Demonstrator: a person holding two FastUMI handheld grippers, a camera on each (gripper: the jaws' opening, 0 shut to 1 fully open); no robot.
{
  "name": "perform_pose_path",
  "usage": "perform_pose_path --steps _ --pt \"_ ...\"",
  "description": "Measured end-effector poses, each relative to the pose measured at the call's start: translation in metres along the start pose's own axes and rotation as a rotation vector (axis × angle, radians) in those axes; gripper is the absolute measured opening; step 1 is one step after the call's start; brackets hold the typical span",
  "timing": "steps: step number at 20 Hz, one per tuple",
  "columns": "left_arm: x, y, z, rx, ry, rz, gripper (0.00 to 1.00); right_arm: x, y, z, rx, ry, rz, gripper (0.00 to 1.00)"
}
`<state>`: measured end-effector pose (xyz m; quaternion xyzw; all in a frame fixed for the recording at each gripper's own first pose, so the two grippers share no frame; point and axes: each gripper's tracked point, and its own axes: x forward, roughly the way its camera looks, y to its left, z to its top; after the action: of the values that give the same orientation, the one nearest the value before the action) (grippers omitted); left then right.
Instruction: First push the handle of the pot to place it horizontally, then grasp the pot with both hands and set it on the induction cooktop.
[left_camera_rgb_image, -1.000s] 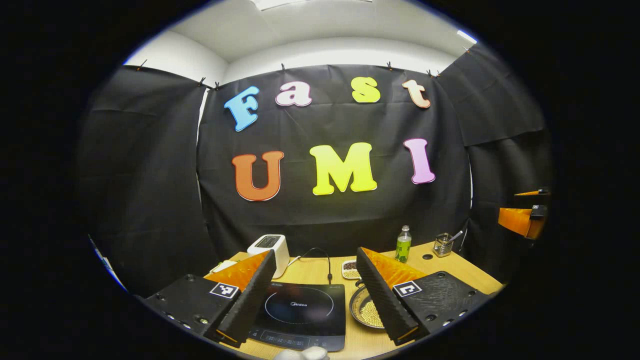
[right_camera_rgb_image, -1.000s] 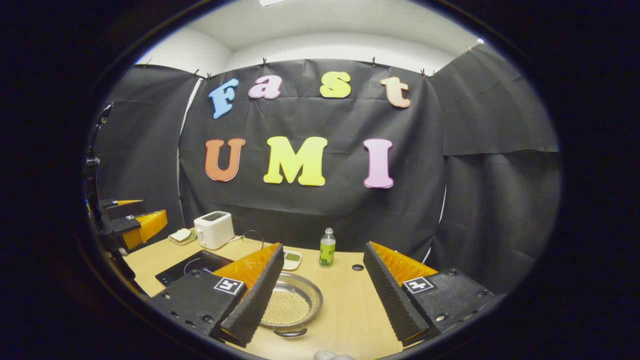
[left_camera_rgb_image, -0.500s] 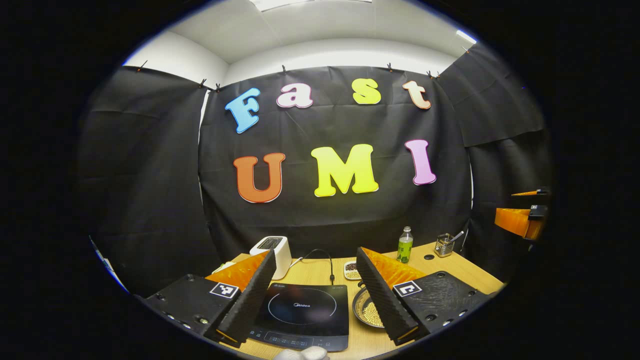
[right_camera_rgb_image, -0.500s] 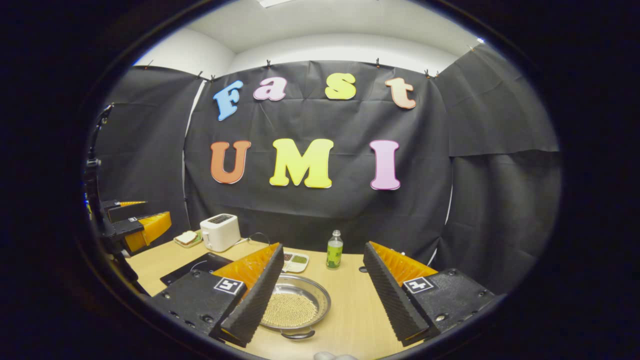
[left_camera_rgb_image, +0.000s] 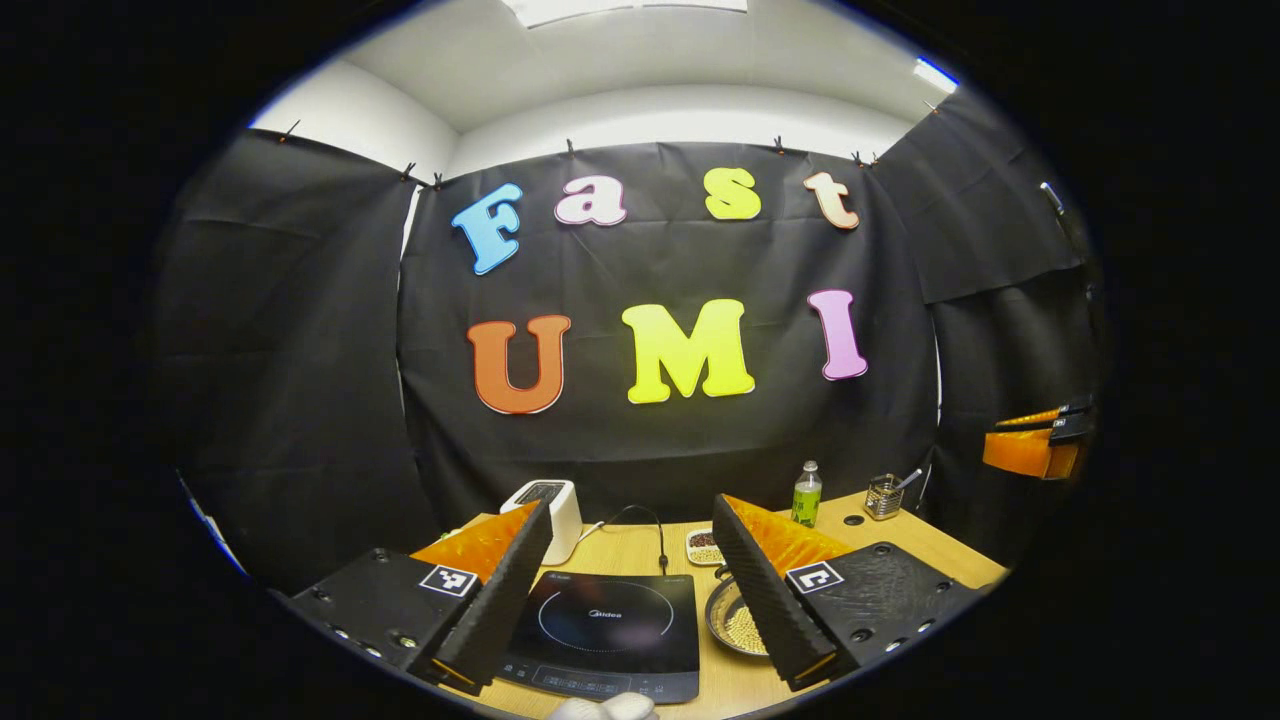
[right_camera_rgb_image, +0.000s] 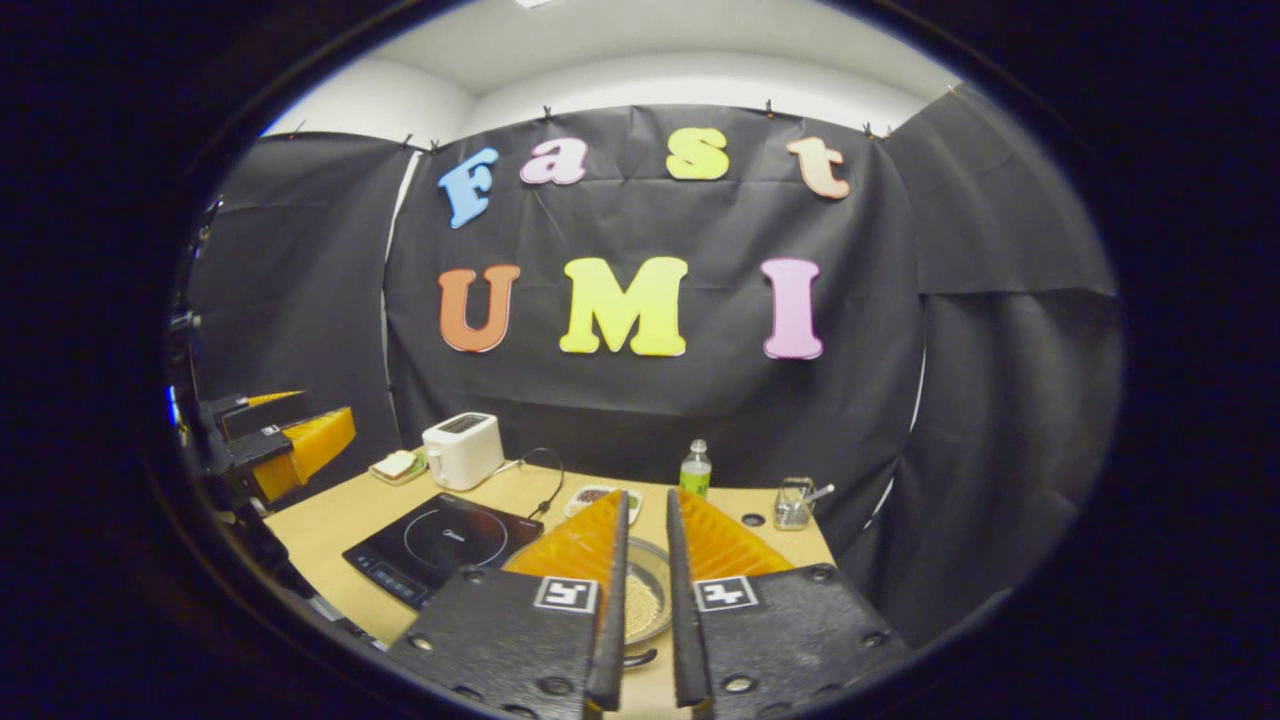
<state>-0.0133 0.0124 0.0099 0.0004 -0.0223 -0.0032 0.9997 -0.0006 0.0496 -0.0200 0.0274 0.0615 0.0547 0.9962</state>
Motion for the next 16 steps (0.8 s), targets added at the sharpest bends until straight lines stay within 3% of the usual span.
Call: perform_pose_path --steps 1,2,7,16 --pt "-0.002 0.001 0.0 0.002 -0.002 0.003 0.96 0.002 0.006 -0.012 0.018 0.05 0.041 0.02" --pt "-0.002 0.002 -0.001 0.004 -0.003 0.007 0.96 0.005 0.012 -0.021 0.032 0.092 0.069 0.0" --pt "-0.008 0.002 -0.012 0.007 0.018 0.015 0.96 0.012 0.038 -0.079 0.007 0.227 0.16 0.03" --pt "-0.015 0.002 -0.022 0.021 0.036 0.034 0.96 0.027 0.067 -0.189 -0.028 0.445 0.253 0.0"
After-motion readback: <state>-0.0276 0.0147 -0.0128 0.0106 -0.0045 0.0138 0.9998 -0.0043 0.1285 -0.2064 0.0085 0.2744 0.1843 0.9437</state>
